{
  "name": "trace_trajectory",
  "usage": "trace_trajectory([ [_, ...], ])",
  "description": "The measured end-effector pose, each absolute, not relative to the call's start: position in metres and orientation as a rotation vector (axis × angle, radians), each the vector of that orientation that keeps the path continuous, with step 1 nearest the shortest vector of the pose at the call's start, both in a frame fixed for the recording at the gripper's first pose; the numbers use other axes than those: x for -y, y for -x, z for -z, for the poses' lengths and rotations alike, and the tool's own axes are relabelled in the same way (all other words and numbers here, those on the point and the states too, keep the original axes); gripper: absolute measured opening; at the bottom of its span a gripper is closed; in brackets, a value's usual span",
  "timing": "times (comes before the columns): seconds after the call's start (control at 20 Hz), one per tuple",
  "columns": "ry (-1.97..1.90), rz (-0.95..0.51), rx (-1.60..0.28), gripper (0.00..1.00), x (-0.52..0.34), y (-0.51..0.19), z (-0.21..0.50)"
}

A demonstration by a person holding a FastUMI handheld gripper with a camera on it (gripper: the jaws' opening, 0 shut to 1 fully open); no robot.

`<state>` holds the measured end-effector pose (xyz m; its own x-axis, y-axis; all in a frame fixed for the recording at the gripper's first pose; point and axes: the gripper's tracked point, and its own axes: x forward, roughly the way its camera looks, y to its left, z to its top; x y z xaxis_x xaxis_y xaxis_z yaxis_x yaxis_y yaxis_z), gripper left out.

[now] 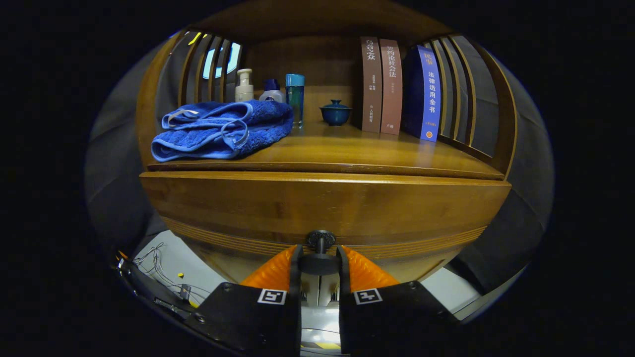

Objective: Pull open the drawer, take out the items inside it, and place them on the countertop above the cabinet.

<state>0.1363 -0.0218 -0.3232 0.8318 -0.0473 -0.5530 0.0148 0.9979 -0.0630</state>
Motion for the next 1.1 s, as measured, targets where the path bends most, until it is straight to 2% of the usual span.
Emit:
trace_trajectory([
  [0.7, 0.011, 0.040, -0.639, 0.34, 0.016, -0.016, 0.309],
  [1.1, -0.026, 0.050, -0.660, 0.34, 0.014, 0.030, 0.304],
])
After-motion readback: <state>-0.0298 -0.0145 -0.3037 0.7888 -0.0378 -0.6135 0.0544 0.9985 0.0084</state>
